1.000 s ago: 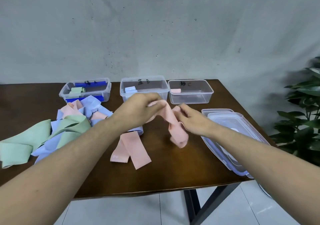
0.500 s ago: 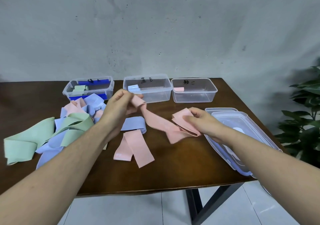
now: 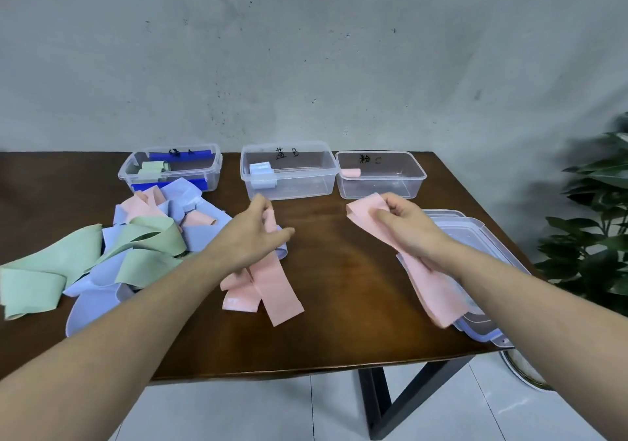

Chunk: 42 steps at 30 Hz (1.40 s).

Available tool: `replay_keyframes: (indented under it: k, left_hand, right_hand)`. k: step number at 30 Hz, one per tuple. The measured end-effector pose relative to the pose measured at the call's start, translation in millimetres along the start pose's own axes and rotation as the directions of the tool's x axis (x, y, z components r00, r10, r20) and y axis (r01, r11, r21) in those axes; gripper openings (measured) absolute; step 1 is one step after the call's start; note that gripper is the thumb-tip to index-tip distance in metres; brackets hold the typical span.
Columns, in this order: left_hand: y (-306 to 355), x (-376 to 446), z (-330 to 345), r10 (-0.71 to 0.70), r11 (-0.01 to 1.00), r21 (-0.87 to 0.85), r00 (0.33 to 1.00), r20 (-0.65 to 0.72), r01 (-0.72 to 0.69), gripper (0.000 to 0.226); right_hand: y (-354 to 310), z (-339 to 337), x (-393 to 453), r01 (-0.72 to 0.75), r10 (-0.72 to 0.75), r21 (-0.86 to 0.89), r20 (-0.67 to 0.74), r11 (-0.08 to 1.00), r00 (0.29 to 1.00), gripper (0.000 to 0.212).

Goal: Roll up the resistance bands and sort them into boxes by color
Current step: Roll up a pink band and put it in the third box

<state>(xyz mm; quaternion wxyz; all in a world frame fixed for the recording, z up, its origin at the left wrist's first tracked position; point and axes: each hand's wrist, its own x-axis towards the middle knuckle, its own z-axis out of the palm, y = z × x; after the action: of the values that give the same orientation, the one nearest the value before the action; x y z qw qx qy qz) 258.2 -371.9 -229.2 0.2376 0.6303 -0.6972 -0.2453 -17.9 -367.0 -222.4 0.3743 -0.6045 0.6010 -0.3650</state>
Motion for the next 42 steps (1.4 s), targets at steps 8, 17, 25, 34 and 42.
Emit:
replay_keyframes:
  k: [8,17,25,34,42]
  left_hand:
    - [-4,16,9,0.139,0.988,-0.068,0.99,-0.001,-0.139,0.018]
    - [8,21,27,0.23,0.893,0.409,0.972,-0.055,-0.188,0.035]
    - [77,8,52,-0.055,0.685,-0.691,0.963,0.264,0.228,0.053]
    - [105,22,60,-0.101,0.385,-0.909,0.986,0.129,0.159,0.028]
    - [106,32,55,-0.158,0.302,-0.936,0.978,0.138,0.181,0.029]
  right_hand:
    - [6,6,4,-0.066,0.065,0.027,0.029,0.997,0.997,0.016]
    - [-2,5,2,-0.068,0.061,0.123,0.061,0.99,0.996,0.022]
    - [-15,1,-8,-0.006,-0.024,0.248,0.118,0.969,0.993,0.028]
    - [-18,-6,-25,-0.13,0.074,0.291,0.195,0.948,0.978,0.02]
    - [3,-12,-40,-0.218,0.218,-0.042,0.371,0.975,0.903,0.018]
